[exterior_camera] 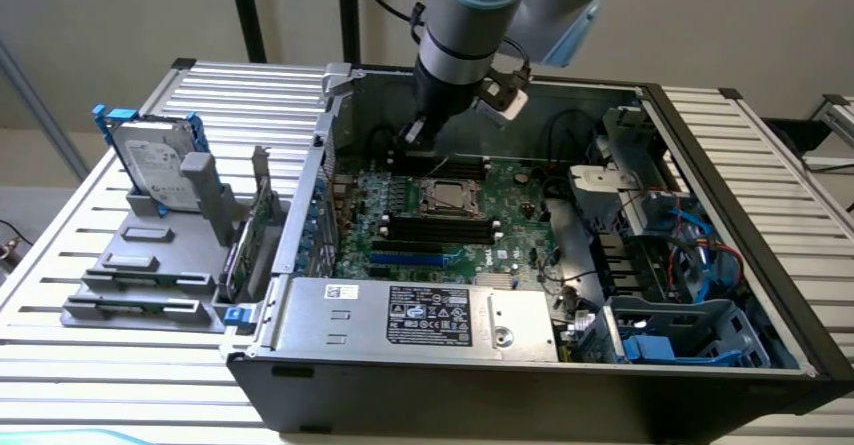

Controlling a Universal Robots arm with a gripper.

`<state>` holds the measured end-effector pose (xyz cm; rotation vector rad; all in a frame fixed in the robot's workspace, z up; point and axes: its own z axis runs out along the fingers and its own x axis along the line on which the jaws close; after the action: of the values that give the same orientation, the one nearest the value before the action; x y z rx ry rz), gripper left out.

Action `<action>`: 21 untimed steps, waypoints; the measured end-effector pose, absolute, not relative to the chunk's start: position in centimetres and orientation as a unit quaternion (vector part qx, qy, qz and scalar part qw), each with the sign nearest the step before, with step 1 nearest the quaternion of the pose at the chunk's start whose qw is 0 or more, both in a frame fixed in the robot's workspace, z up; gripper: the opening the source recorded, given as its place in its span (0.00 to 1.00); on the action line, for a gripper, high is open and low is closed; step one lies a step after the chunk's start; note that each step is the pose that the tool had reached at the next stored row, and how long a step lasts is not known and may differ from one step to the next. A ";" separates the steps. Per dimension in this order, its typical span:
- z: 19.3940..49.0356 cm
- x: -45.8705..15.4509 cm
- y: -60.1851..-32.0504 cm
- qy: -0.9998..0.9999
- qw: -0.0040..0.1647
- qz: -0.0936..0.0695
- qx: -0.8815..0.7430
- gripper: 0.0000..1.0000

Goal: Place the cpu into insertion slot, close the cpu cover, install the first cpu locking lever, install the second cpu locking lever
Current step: 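Install the first cpu locking lever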

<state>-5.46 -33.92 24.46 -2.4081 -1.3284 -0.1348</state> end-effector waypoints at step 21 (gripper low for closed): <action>22.8 -4.6 -34.4 -0.473 0.193 -0.048 -0.858 0.11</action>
<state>-4.55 -34.39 22.76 -2.4073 -1.3275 -0.1339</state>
